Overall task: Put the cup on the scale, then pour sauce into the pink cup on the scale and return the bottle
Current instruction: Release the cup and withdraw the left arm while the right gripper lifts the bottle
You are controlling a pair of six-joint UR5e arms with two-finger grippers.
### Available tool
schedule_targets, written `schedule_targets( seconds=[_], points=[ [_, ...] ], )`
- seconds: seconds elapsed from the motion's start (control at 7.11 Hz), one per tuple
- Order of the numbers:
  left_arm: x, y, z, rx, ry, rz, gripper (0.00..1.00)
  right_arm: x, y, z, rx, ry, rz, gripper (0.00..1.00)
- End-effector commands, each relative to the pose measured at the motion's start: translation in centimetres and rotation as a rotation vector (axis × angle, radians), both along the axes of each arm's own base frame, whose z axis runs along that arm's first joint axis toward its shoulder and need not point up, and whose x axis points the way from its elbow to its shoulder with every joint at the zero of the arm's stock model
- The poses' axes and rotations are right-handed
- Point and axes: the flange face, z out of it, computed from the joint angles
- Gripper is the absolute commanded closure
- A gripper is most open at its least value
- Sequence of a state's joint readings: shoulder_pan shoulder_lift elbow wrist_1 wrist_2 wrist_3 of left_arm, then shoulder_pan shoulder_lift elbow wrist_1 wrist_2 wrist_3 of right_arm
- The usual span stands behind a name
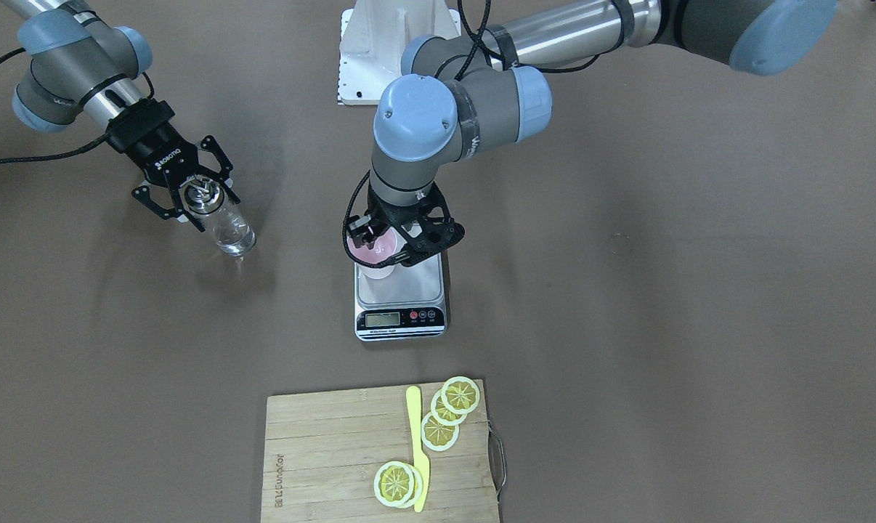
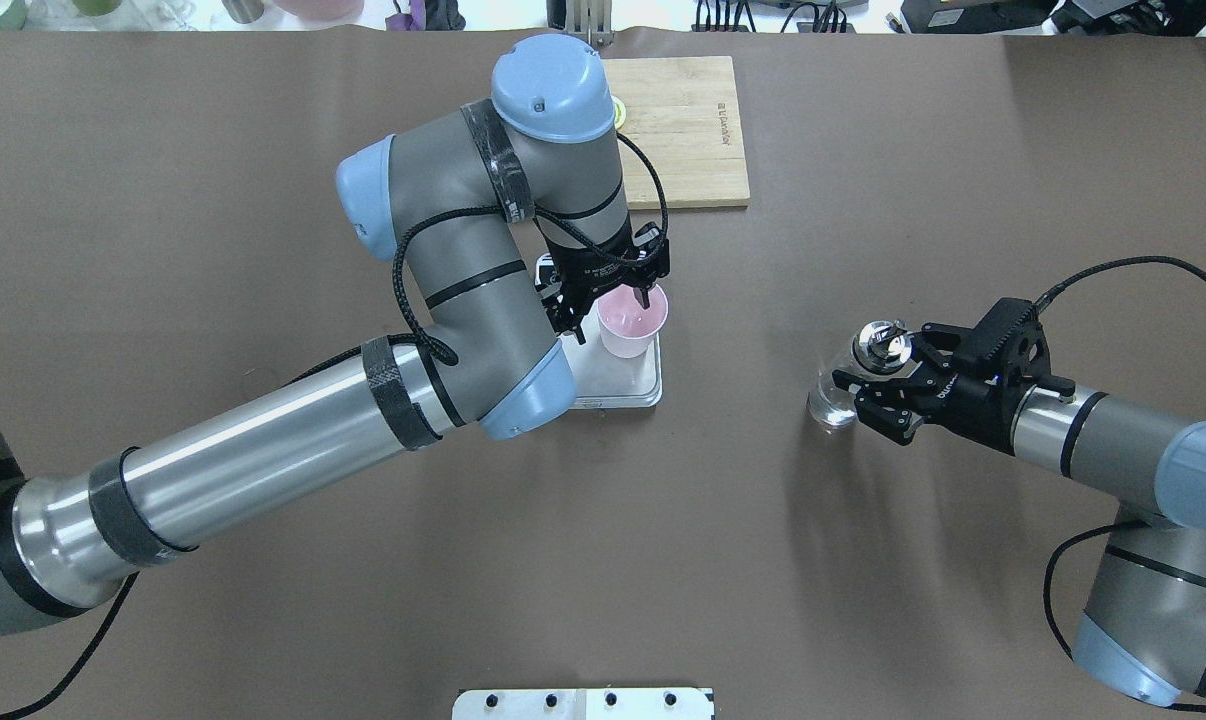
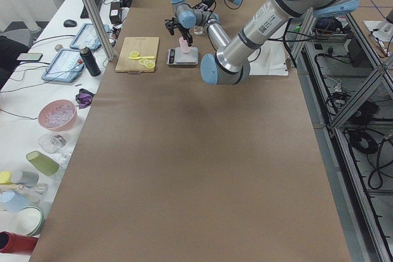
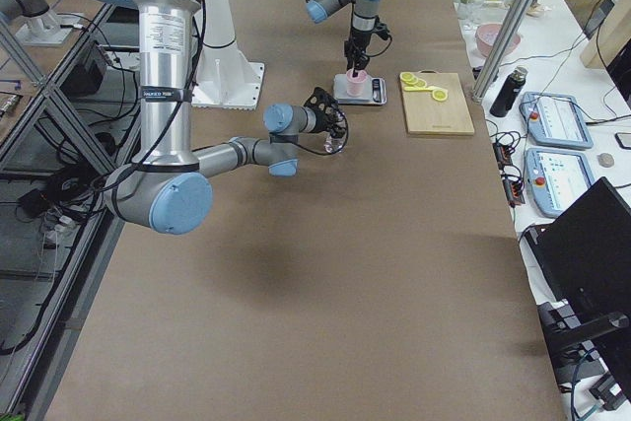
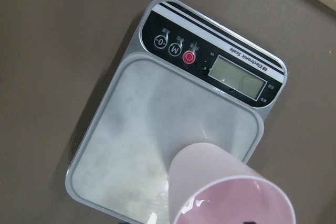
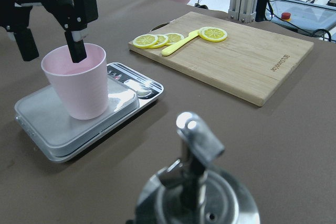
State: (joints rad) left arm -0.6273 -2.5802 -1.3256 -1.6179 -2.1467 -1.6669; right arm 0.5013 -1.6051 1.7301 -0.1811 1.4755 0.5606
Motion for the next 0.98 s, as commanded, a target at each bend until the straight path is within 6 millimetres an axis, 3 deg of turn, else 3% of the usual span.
schedule_targets(
  seconds=[0.0,0.14,0.28,0.42,0.56,0.84],
  points=[
    [-3.0,-0.3,-0.3,0.016,-0.001,-0.005,0.03,0.7,-0.7,0.0,0.013,0.01,0.008,0.74],
    [-5.6,0.3,-0.5,0.06,-0.013,0.023,0.03,1.5,-1.7,-0.2,0.005,0.019,-0.005,0.76],
    [-9.6,1.2,-0.9,0.106,-0.03,0.047,0.02,2.0,-3.6,-0.9,-0.027,0.058,-0.021,0.87],
    [-14.2,2.3,0.7,0.153,-0.051,0.069,0.02,1.1,-5.7,-2.9,-0.052,0.086,-0.026,0.97],
    [-17.6,3.2,4.0,0.185,-0.067,0.076,0.02,0.0,-7.5,-4.7,-0.088,0.133,-0.014,1.0],
    [-24.4,-0.1,9.3,0.205,-0.118,0.031,0.01,-1.0,-9.3,-8.1,-0.113,0.23,-0.009,1.0]
  ],
)
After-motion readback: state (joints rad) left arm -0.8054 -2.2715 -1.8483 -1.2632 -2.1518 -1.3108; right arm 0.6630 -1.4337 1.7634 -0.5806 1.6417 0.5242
